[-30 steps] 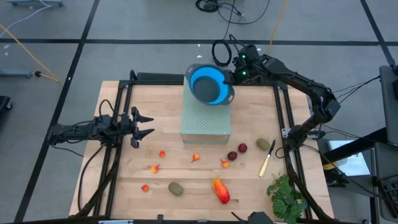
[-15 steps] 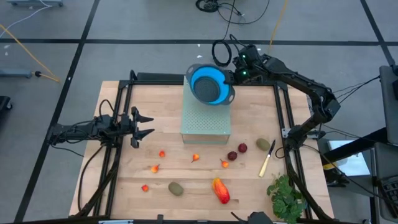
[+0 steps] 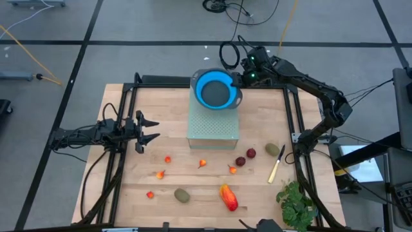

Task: Pick & Place Fruit
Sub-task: Put the blue strainer bowl on the shelf

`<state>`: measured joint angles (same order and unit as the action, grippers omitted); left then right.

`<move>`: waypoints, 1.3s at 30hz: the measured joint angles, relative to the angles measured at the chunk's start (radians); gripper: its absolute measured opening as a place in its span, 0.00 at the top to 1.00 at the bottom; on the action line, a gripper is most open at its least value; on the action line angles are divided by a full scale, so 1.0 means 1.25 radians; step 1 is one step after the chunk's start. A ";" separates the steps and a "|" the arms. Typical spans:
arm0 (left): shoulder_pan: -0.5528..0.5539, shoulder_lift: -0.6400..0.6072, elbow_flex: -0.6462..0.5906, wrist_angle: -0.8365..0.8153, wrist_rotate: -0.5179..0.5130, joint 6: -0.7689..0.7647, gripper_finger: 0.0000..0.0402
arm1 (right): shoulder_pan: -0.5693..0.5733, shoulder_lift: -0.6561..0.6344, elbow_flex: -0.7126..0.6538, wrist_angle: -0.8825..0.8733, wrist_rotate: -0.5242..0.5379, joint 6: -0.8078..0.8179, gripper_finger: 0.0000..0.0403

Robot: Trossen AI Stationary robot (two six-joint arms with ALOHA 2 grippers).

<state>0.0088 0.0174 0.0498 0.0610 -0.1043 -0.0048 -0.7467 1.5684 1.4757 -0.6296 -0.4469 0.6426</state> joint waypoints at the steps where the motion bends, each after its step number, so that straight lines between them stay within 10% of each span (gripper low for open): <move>1: 0.000 0.000 0.000 0.000 0.000 0.000 0.42 | 0.000 0.000 0.000 0.001 0.000 0.000 0.85; 39: 0.000 0.000 0.000 0.000 0.000 0.000 0.42 | 0.000 0.000 0.000 0.018 0.024 -0.081 0.65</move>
<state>0.0086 0.0174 0.0498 0.0612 -0.1043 -0.0048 -0.7464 1.5684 1.4757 -0.6067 -0.4171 0.5411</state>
